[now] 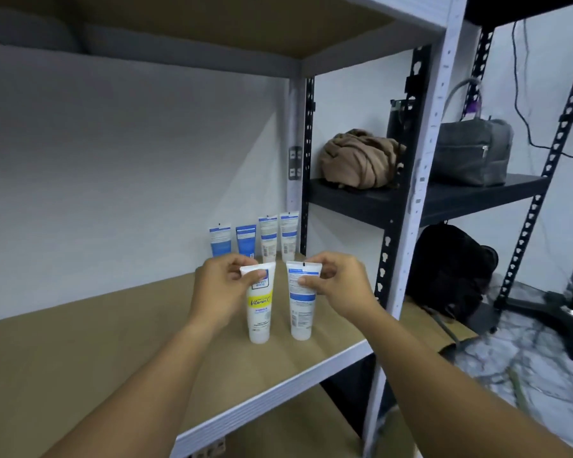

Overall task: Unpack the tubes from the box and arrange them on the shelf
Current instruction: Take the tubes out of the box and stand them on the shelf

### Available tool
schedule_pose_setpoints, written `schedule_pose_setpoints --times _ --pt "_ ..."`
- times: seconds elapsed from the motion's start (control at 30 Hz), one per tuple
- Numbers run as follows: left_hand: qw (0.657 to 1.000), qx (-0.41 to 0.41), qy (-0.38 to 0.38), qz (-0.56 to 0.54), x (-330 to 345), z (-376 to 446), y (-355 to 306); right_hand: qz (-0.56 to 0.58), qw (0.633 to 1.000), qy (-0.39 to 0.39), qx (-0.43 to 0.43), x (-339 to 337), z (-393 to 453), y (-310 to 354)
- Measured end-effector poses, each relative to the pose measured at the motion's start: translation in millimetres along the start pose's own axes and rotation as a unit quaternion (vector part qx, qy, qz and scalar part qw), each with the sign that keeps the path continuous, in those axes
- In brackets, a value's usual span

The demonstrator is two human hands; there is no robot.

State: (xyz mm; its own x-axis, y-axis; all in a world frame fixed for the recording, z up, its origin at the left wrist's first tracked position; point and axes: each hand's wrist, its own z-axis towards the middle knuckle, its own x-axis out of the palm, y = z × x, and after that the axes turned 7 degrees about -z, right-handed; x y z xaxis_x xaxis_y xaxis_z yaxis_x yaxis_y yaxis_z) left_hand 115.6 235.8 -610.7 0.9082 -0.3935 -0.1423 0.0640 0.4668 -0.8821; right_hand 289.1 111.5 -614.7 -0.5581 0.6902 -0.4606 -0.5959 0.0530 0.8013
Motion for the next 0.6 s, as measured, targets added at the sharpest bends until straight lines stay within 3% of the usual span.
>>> schedule_pose_setpoints --times 0.13,0.3,0.47,0.6 --pt "0.999 -0.001 -0.003 -0.035 -1.9 -4.5 9.1 0.017 1.000 0.007 -0.017 6.2 3.4 -5.4" --pt "0.997 -0.034 0.052 -0.035 3.5 -26.7 39.5 0.026 1.000 0.003 -0.010 13.2 -11.3 -26.0" --pt "0.999 -0.034 0.009 0.000 12.0 -50.7 60.2 -0.045 0.998 0.021 0.038 39.2 -24.5 -58.0" --pt "0.999 -0.020 -0.031 0.029 8.2 -47.5 70.4 -0.018 0.999 0.014 0.046 59.5 -20.0 -59.1"
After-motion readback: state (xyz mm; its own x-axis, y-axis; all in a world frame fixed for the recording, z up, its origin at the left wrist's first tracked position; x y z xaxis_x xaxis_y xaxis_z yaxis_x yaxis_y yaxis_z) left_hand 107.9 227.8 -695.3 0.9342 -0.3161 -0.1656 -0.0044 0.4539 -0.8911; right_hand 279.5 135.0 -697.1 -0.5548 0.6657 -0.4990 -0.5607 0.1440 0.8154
